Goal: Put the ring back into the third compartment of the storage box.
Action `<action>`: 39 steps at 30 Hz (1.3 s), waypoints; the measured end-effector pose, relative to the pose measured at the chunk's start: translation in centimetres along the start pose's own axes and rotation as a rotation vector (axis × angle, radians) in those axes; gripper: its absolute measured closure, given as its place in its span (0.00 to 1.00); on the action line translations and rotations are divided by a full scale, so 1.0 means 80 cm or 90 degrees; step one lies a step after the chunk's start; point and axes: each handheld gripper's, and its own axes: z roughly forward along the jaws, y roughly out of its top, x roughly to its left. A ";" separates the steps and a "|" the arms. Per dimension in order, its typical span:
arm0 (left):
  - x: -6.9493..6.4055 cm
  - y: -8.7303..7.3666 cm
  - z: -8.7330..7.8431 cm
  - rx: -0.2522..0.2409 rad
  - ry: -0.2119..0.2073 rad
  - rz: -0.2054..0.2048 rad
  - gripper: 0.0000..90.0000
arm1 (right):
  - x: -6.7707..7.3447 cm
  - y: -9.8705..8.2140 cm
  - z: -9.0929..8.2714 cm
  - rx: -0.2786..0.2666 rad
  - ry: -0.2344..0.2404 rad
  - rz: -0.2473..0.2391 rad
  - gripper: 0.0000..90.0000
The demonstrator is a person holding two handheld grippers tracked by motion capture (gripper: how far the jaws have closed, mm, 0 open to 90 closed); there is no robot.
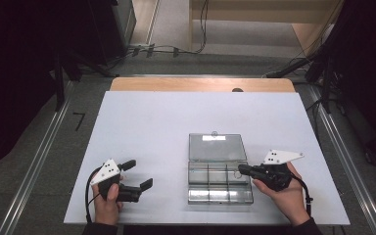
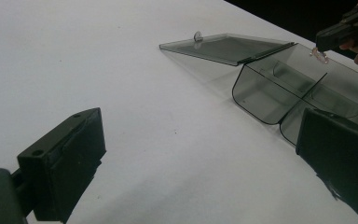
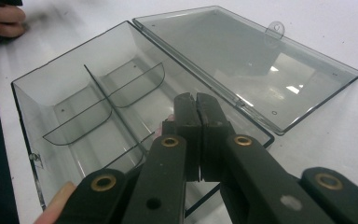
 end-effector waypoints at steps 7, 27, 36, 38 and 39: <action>0.000 0.000 0.000 0.000 0.000 0.000 0.01 | 0.001 -0.001 0.006 0.007 0.000 -0.004 0.96; -0.001 0.000 0.001 0.004 -0.001 0.005 0.01 | 0.004 -0.006 0.020 0.029 -0.003 -0.010 0.96; -0.001 0.000 0.001 0.005 -0.001 0.005 0.01 | 0.005 -0.008 0.025 0.040 -0.009 -0.013 0.96; -0.001 0.000 0.001 0.005 -0.001 0.006 0.01 | 0.005 -0.009 0.026 0.042 -0.009 -0.010 0.96; -0.001 0.000 0.001 0.005 -0.001 0.006 0.01 | 0.005 -0.009 0.026 0.042 -0.009 -0.010 0.96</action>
